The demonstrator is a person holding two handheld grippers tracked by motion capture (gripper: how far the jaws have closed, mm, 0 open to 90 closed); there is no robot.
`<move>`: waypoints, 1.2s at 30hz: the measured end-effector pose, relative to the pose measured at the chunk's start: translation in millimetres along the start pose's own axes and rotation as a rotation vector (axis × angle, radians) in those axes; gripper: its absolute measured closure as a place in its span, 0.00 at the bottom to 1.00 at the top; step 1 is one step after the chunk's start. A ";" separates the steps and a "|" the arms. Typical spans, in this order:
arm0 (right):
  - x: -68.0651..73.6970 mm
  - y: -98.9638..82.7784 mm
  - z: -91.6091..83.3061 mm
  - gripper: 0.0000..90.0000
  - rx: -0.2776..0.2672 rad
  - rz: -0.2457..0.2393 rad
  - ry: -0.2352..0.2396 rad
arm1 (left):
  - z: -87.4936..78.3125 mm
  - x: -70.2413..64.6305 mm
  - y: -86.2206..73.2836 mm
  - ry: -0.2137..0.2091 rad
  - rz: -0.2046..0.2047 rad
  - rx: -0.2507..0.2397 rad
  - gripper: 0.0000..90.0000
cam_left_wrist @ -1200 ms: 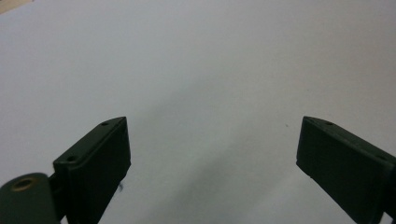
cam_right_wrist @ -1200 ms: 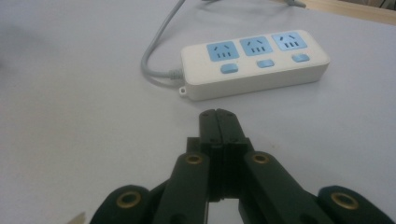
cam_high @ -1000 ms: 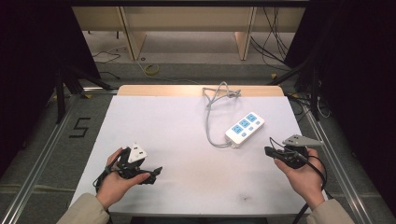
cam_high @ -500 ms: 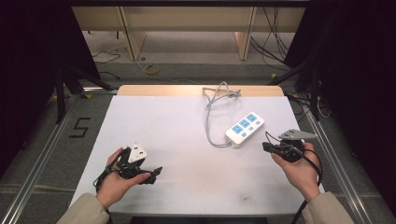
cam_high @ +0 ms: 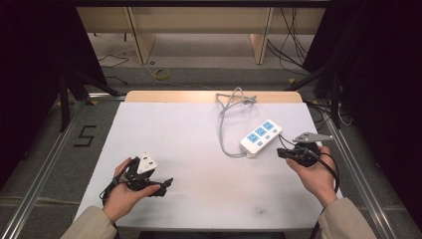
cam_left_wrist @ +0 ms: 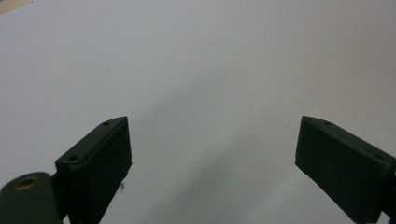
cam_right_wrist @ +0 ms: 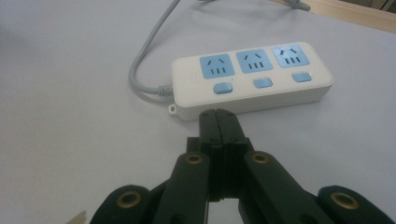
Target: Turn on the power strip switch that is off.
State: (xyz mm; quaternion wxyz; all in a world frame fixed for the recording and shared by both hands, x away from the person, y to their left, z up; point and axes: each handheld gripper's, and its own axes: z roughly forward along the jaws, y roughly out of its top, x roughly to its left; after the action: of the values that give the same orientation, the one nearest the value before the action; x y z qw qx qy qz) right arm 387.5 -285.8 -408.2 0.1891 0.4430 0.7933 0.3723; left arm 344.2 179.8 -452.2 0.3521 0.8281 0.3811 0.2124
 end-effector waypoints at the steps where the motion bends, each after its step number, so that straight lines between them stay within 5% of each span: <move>1: -0.1 2.6 1.4 1.00 0.003 0.001 0.001 | 0.0 0.0 0.0 0.000 0.000 0.000 0.11; 36: -9.3 30.0 30.4 1.00 0.067 -0.008 0.004 | 0.7 0.7 0.3 0.008 0.006 0.001 0.12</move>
State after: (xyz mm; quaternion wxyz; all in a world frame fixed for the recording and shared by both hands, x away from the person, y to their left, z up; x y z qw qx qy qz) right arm 428.5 -270.9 -405.5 0.1739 0.4453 0.8075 0.3456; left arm 345.2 179.9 -452.4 0.3494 0.8286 0.3799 0.2167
